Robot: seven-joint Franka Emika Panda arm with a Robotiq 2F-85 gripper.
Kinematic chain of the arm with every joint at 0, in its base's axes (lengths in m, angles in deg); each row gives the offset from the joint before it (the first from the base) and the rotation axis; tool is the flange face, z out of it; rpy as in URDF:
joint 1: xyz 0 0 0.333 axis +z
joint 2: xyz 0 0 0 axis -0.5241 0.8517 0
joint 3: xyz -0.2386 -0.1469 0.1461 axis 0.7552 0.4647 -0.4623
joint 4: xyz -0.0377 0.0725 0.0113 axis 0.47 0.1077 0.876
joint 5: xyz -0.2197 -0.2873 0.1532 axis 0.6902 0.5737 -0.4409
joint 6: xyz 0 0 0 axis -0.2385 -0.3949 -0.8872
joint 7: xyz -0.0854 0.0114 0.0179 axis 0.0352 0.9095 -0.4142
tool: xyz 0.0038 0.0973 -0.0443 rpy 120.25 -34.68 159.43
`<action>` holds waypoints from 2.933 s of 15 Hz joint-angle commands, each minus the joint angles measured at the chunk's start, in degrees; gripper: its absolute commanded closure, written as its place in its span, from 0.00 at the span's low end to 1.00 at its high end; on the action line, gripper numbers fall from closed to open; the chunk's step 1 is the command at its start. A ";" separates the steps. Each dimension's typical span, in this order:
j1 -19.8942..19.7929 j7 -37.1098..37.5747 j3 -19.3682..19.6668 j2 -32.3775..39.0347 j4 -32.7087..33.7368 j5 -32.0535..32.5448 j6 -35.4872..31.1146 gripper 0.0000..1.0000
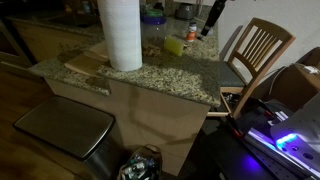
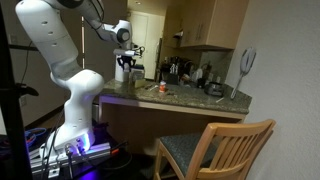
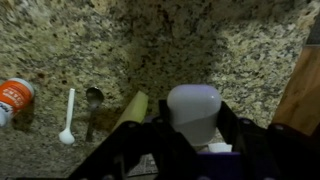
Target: Move the white bar of soap to the right side of the countertop
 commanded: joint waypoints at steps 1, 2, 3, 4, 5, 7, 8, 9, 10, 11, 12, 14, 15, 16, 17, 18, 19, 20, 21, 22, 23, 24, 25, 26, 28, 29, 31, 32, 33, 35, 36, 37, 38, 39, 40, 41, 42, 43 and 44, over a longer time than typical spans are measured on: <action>-0.17 -0.84 1.11 -1.99 0.55 -0.71 2.45 0.51; -0.21 -1.31 1.84 -3.51 0.65 -1.08 3.74 0.51; -0.19 -1.35 2.02 -4.21 0.64 -1.17 4.13 0.51; -0.07 -1.36 1.99 -4.24 0.63 -1.22 4.16 0.76; -0.70 -0.58 1.82 -2.78 0.24 -0.85 2.64 0.76; -5.11 4.55 1.54 -0.01 -0.15 2.69 -3.01 0.76; -6.91 5.53 2.47 1.44 -0.19 4.37 -5.70 0.76; -8.73 7.42 2.84 3.03 -0.11 5.72 -7.94 0.76; -11.06 8.77 3.36 4.80 -0.06 7.45 -10.57 0.76; -13.36 10.95 3.33 6.62 0.02 9.44 -12.82 0.76; -15.64 13.56 3.14 8.76 0.01 11.54 -14.79 0.76; -18.38 20.25 2.42 11.68 1.01 13.17 -15.15 0.76; -16.14 15.28 3.75 8.90 -0.13 11.52 -13.83 0.51; -17.06 17.21 3.69 10.33 0.05 12.03 -14.39 0.51; -17.38 18.23 3.65 11.22 0.23 12.22 -14.71 0.51; -17.41 18.83 3.56 11.57 0.41 12.22 -14.75 0.51; -17.40 19.23 3.38 11.61 0.53 12.22 -14.75 0.51; -17.39 19.42 3.25 11.60 0.66 12.23 -14.75 0.51; -17.89 20.14 2.98 12.54 0.81 13.11 -14.94 0.76; -19.53 22.33 2.42 14.48 1.11 15.75 -15.51 0.76; -20.14 23.54 2.83 16.24 1.69 15.96 -15.47 0.76; -20.85 25.73 2.93 17.42 1.98 16.84 -15.80 0.76; -21.23 27.24 3.37 18.83 2.36 16.58 -16.11 0.76; -21.63 28.86 3.57 20.00 2.68 16.56 -16.29 0.76; -21.65 30.84 4.22 21.98 2.40 14.96 -19.56 0.76; -21.07 31.16 4.70 23.07 2.32 12.24 -21.51 0.76; -20.72 32.79 4.77 24.52 1.69 9.73 -25.97 0.76; -20.67 33.21 4.65 25.07 1.51 9.18 -27.52 0.76; -20.31 32.73 4.67 25.55 1.35 7.72 -28.40 0.76; -20.02 32.65 4.54 26.28 0.67 7.02 -31.65 0.76; -19.94 32.77 4.49 26.66 0.74 7.12 -32.07 0.76; -19.60 32.01 4.45 26.86 0.54 6.29 -32.91 0.76; -19.27 31.29 4.39 26.95 0.54 5.64 -33.01 0.76; -19.12 31.34 4.33 27.07 0.57 5.88 -33.20 0.76; -18.88 30.91 4.30 27.13 0.65 5.75 -33.21 0.76; -18.70 30.72 4.28 27.24 0.66 5.92 -33.37 0.76; -18.71 31.15 4.25 27.32 0.66 6.94 -33.40 0.76; -18.75 30.46 4.46 27.16 0.83 6.78 -33.00 0.76; -18.94 30.80 4.57 27.18 1.10 7.70 -33.02 0.76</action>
